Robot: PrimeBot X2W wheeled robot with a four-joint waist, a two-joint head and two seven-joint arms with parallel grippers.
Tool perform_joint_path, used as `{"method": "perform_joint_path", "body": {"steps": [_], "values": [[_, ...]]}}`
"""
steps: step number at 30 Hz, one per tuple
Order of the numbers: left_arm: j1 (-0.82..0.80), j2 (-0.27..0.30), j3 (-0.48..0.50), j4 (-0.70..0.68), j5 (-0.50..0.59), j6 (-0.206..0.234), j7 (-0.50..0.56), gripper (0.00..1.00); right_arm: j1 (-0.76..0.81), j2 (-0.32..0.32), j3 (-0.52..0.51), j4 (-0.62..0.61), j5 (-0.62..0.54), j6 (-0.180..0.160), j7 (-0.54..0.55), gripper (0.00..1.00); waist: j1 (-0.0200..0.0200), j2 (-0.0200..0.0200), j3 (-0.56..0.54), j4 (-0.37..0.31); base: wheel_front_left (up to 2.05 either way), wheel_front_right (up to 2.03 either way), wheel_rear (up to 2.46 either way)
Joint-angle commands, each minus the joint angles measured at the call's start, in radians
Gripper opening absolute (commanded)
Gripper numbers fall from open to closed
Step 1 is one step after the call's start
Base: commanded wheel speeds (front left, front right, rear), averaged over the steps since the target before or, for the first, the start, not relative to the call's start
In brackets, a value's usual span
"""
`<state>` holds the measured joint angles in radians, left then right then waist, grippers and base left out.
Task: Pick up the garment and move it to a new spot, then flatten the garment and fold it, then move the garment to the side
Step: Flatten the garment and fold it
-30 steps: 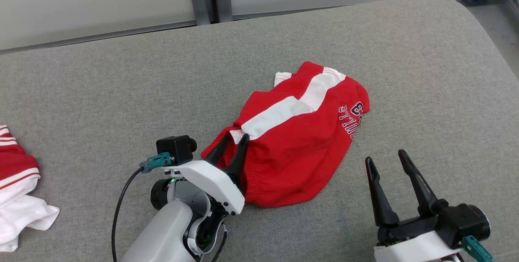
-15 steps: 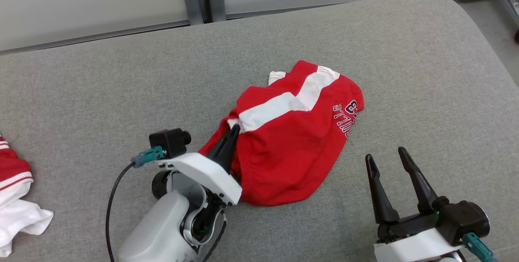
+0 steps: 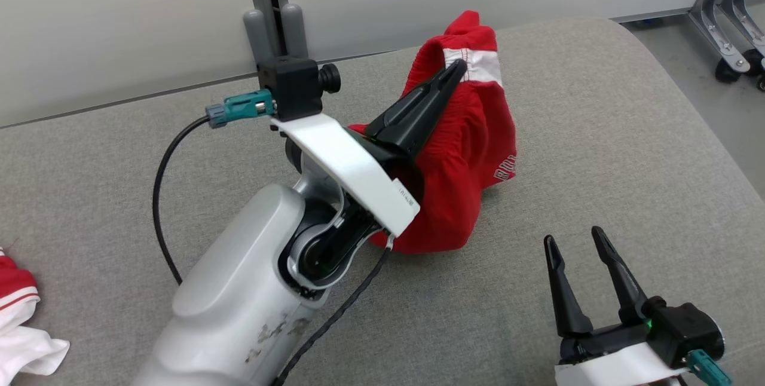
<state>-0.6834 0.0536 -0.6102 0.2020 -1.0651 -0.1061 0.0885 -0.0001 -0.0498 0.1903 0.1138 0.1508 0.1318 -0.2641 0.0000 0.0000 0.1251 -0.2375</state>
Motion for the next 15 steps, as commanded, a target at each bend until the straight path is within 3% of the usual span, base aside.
{"method": "perform_joint_path", "body": {"steps": [1, 9, 15], "values": [[0.032, 0.029, 0.003, -0.039, -0.012, 0.014, 0.016, 0.00, 0.002, -0.001, -0.010, -0.005, 0.001, -0.002, -0.001, 1.00, 0.0000, 0.0000, -0.005, 0.009, 0.00, 0.00, 0.00], [0.347, 0.233, -0.002, -0.260, -0.018, 0.130, 0.070, 0.00, 0.030, -0.010, -0.080, -0.044, -0.011, -0.002, -0.001, 1.00, 0.0000, 0.0000, 0.029, 0.136, 0.00, 0.00, 0.00], [0.510, 0.340, 0.023, -0.240, 0.001, 0.161, 0.027, 0.00, 0.041, -0.088, -0.004, -0.006, 0.165, -0.002, -0.001, 1.00, 0.0000, 0.0000, 0.036, 0.228, 0.00, 0.00, 0.00]]}}
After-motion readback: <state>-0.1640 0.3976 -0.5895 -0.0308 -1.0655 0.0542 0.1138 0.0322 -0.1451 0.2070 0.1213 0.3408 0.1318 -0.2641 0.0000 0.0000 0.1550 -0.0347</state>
